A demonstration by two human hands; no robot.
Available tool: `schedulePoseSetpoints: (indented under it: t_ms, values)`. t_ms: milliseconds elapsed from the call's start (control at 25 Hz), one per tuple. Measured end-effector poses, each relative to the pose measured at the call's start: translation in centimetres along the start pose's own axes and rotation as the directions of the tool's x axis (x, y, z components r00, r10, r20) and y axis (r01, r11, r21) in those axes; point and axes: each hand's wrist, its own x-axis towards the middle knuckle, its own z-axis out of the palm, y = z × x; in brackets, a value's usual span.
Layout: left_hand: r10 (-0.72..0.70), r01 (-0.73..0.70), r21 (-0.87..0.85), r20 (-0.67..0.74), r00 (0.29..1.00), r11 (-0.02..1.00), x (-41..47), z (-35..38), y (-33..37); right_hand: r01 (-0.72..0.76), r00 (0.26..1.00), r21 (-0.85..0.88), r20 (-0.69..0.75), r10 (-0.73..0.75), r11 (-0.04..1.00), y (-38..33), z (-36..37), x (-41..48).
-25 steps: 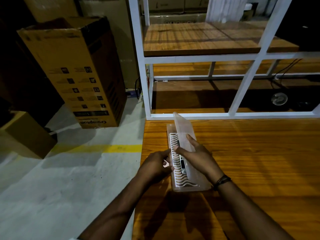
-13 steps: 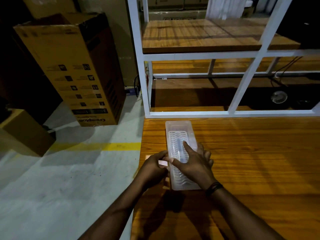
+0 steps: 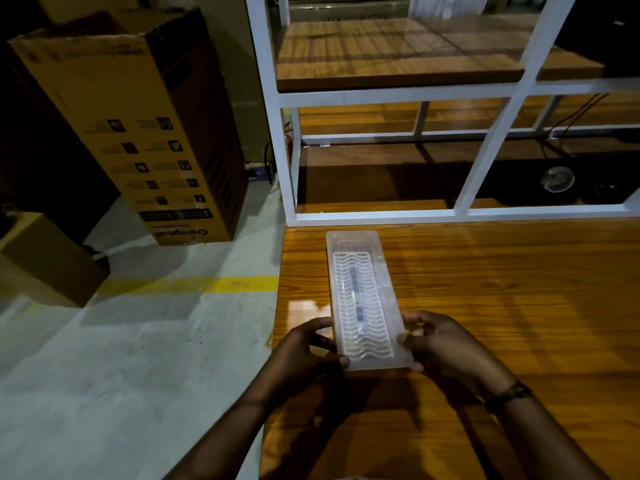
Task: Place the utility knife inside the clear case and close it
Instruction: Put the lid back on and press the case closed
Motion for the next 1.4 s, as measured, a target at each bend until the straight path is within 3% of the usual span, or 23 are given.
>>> schedulePoseSetpoints:
  t_ms: [120, 600, 680, 760, 880, 1000, 1240, 1400]
  values:
    - [0.003, -0.003, 0.002, -0.009, 1.0, 1.0, 0.0, 0.1, -0.2, -0.036, 0.987, 0.034, 0.156, 0.03, 0.999, 0.9, -1.2, -1.1]
    - [-0.034, 0.036, -0.06, 0.036, 0.999, 0.998, 0.8, -0.4, -0.8, -0.063, 0.987, 0.097, 0.156, 0.047, 0.993, 1.7, -1.3, 0.3]
    - [-0.05, 0.051, -0.093, 0.017, 0.999, 0.994, 1.3, -0.4, -0.1, -0.058, 0.992, 0.057, 0.112, 0.051, 0.997, 1.3, -1.1, 0.9]
    - [-0.074, 0.061, -0.139, -0.089, 0.993, 0.988, 2.6, -0.5, 0.6, -0.06, 0.998, 0.041, 0.024, 0.059, 0.997, 0.5, -0.8, 2.2]
    - [-0.142, 0.086, -0.24, -0.226, 0.964, 0.967, 5.3, -1.1, 1.6, -0.031, 0.996, 0.142, -0.077, 0.042, 0.989, -1.2, -0.6, 4.5]
    - [-0.156, 0.071, -0.315, -0.255, 0.954, 0.946, 7.3, -1.7, 2.9, 0.032, 0.995, 0.15, -0.102, -0.017, 0.988, -3.5, -0.2, 6.0]
    - [-0.034, -0.018, -0.193, -0.262, 0.965, 0.981, 8.5, -1.7, 3.8, 0.079, 0.985, -0.008, -0.152, -0.079, 0.997, -4.4, 0.4, 7.5]
    - [0.017, -0.028, -0.062, -0.177, 0.984, 0.998, 9.2, -2.1, 4.4, 0.17, 0.969, -0.321, -0.119, -0.218, 0.932, -5.0, 0.5, 7.2]
